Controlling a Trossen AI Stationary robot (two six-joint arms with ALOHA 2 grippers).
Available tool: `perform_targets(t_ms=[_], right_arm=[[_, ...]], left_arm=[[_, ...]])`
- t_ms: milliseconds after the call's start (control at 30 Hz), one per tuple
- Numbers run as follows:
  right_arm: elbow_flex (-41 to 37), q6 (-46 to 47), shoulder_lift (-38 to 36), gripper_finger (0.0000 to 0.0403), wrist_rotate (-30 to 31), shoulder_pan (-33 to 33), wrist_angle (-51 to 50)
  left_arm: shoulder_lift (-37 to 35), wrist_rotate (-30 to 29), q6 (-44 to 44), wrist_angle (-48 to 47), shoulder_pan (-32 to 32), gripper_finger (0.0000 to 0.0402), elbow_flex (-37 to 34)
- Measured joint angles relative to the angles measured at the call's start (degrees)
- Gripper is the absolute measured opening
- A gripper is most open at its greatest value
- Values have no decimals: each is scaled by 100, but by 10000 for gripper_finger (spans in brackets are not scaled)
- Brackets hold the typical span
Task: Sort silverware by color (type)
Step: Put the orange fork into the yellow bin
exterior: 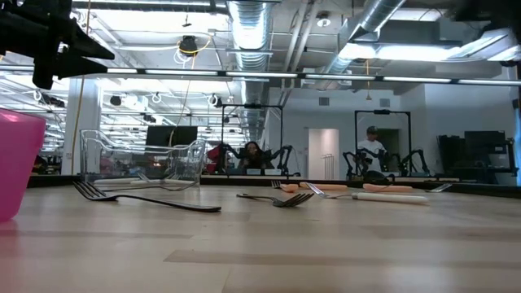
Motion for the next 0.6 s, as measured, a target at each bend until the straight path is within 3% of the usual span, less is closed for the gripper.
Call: perform_targets(t_ms=[300, 600], right_arm=[[416, -2554, -2, 159, 773, -1607, -51], [416, -2332, 11, 159, 1005, -3626, 1459]], left_arm=[[1, -42, -7, 0, 0, 178, 0], [1, -43, -15, 1, 0, 178, 0]])
